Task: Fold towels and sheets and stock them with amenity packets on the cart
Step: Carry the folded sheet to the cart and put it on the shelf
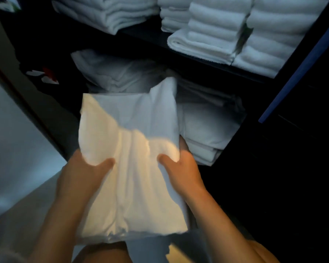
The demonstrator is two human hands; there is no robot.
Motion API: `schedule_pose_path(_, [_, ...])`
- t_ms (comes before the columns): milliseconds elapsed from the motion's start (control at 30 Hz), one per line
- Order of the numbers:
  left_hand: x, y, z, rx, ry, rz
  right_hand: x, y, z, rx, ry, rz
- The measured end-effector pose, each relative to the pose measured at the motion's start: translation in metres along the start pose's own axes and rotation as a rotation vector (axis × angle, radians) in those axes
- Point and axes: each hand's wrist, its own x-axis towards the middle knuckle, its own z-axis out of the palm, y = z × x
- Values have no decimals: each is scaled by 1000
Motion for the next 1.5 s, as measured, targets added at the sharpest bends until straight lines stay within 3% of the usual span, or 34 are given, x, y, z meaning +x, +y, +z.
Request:
schedule_pose_path(167, [-15,-24,-34,1,58,-12,-23,-7,24,19,-81,-50])
schedule_pose_path(467, [11,28,-34,-33,-10,124,-17,-20,-1,122,98,-96])
schedule_pose_path(1133, [114,170,45,-132,-92,443,96,-24,-62,269,395,-145])
schedule_pose_path(1233, [137,187,64,-109,-146,455,118,-19,-61,237,434,-112])
schedule_pose_path(1367, [163,191,101,-50,-282,470,134,2,-63,210,492,66])
schedule_pose_path(1500, [189,183,106,-89,-404,410,139,10,-60,152,541,63])
